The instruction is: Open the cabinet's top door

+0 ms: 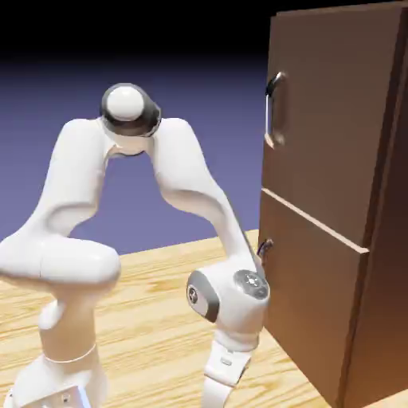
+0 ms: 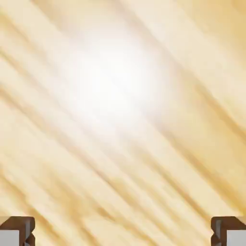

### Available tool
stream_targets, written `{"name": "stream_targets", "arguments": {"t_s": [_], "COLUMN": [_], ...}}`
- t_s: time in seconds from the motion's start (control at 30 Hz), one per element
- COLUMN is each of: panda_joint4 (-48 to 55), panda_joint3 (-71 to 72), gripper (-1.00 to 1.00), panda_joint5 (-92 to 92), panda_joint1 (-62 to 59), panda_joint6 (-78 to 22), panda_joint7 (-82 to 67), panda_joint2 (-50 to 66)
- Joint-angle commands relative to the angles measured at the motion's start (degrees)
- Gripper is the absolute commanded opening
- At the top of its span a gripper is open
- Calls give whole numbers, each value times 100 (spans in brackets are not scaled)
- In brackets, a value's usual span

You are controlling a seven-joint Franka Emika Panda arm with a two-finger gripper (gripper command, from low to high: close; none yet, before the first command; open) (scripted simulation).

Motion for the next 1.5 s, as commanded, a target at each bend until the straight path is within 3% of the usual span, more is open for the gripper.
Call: {"name": "stream_targets", "arguments": {"t_s": [0.0, 0.73, 0.9, 1.1, 1.27, 1.3, 1.47], "panda_joint4": [13, 314, 475, 153, 757, 757, 158], "panda_joint3": [-200, -4564, -4666, -5546, -5172, -5172, -5655], "gripper": [100, 100, 100, 100, 100, -100, -100], "panda_joint5": [160, 3701, 4938, 5795, 6513, 6513, 6546], "panda_joint1": [165, 3790, 4457, 4728, 3750, 3750, 3894], "panda_joint6": [-92, -2080, -1191, -1105, -1418, -1418, -2414], "panda_joint7": [-84, -1919, -2192, -2376, -2201, -2201, -2676], "panda_joint2": [208, 4775, 5453, 5872, 5952, 5952, 5952]}}
